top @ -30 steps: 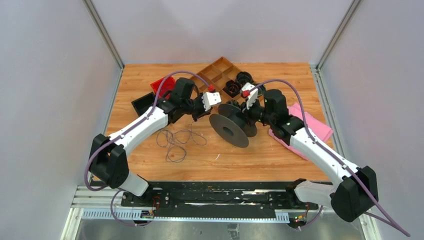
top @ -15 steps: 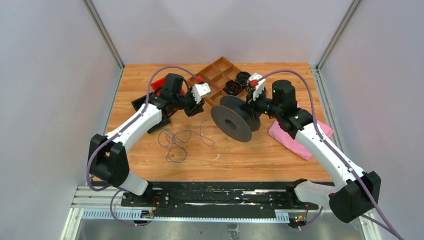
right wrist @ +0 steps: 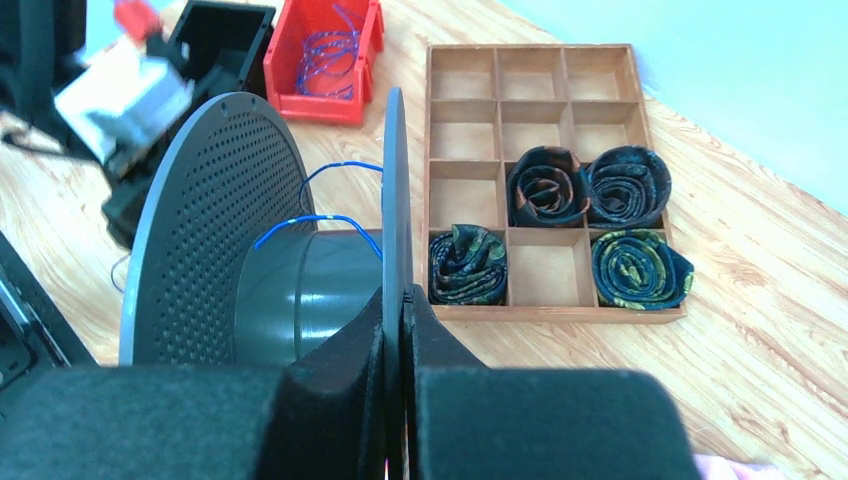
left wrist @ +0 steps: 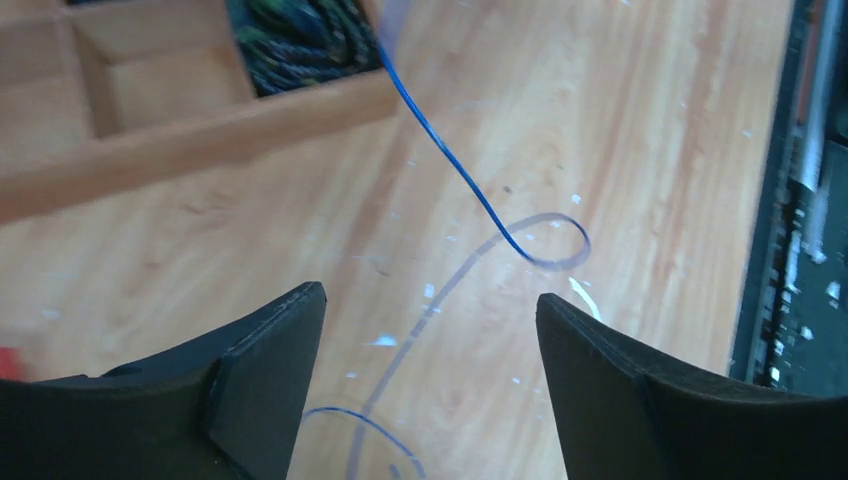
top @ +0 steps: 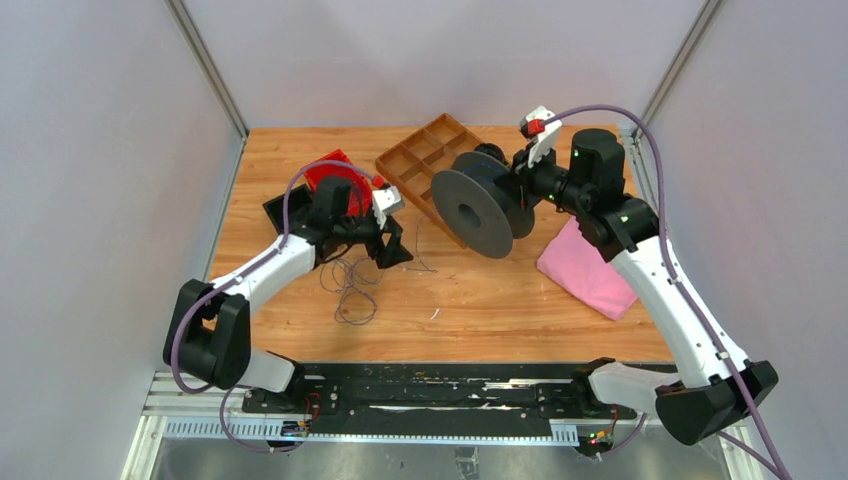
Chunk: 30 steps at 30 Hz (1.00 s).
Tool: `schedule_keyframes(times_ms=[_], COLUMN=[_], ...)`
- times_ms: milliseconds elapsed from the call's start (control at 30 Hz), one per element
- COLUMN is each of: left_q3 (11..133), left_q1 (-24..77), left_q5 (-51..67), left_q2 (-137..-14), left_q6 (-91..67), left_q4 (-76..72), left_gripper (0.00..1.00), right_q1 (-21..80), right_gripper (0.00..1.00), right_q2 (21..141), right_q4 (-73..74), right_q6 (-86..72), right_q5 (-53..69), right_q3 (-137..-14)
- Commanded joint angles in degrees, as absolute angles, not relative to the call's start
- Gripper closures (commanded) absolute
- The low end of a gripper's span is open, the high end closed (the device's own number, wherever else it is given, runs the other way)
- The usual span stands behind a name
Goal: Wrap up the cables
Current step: Wrap the cable around the cable reel.
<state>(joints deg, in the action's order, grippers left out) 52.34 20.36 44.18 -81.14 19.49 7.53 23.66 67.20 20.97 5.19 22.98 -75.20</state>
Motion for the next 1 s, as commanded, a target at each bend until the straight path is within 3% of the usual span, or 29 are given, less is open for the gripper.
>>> schedule_keyframes(times_ms=[0, 267, 567, 733, 833, 967], left_q3=[44.3, 41.9, 40.4, 41.3, 40.9, 40.4], left_q1=[20.6, 26.5, 32.3, 33.9, 34.3, 34.8], left_q5=[52.9, 45.5, 40.6, 40.0, 40.7, 43.5], left_q2=[-78.2, -80.4, -86.4, -90.5, -92.0, -93.1], left_q6=[16.2, 18.7, 13.5, 10.8, 10.3, 10.1], left_q4=[-7.5, -13.8, -30.3, -33.4, -33.4, -33.4], left_gripper=[0.16, 0.00, 0.03, 0.17, 0.32, 0.61], right_q1=[22.1, 20.6, 19.0, 18.6, 18.4, 18.3], right_gripper=[0.99, 0.99, 0.99, 0.99, 0.99, 0.99], right_q2=[67.8, 68.6, 70.1, 70.8, 70.9, 71.2], right_q4=[22.8, 26.8, 28.1, 28.2, 28.2, 28.2], right_q6=[0.9, -2.1, -4.9, -5.9, -6.1, -6.9], right_q5=[20.3, 19.6, 20.0, 19.5, 18.4, 16.1], right_q3=[-81.8, -88.4, -92.2, -93.4, -93.8, -94.0])
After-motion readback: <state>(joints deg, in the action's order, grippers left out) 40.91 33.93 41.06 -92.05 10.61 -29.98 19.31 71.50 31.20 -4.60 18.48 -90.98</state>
